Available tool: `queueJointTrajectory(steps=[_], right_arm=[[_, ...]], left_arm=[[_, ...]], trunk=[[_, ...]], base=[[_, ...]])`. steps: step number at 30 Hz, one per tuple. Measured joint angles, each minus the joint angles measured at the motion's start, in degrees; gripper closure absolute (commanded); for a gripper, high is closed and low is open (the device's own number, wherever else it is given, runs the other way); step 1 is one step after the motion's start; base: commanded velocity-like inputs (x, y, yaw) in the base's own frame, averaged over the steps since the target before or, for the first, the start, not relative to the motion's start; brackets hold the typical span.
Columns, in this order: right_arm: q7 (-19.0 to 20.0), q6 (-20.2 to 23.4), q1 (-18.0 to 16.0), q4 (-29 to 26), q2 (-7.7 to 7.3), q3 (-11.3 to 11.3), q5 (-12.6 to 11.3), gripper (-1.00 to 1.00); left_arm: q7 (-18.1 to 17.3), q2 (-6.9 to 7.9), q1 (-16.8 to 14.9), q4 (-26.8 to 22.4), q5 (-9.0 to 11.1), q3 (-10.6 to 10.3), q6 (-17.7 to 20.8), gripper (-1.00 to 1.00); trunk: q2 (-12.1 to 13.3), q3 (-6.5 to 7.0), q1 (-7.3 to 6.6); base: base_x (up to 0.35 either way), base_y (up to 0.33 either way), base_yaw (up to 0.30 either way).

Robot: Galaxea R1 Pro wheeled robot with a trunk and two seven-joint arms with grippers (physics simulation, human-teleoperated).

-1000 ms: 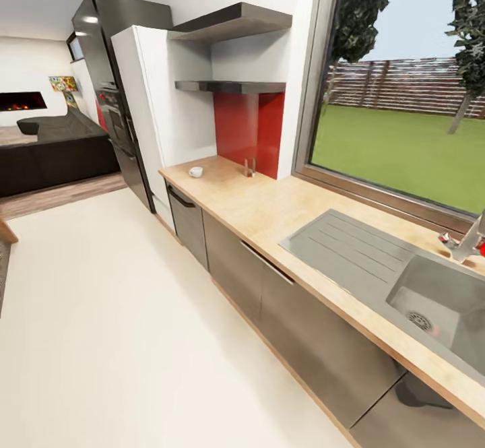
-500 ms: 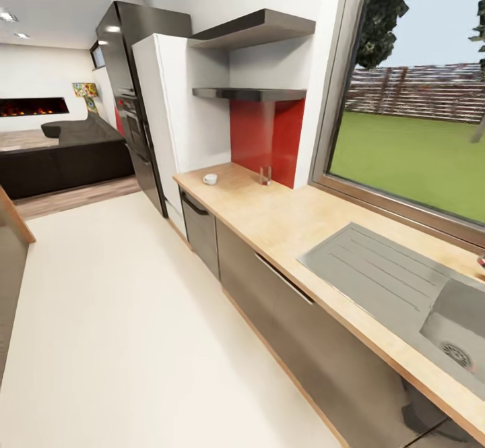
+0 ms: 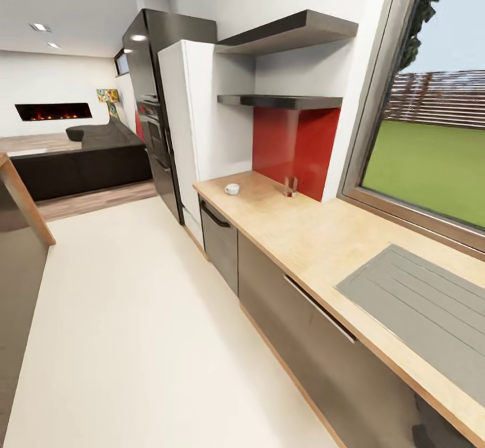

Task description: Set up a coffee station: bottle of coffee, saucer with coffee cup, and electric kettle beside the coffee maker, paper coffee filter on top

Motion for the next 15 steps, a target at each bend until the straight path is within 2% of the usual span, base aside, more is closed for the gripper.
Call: queueJointTrajectory(steps=[15], right_arm=[[0.0,0.0,0.0,0.0,0.0,0.0,0.0,-1.0]], left_arm=[[0.0,0.09,0.0,0.0,0.02,0.09,0.0,-1.0]], trunk=[[0.0,1.28,0.0]], base=[[0.285,0.214,0.124]])
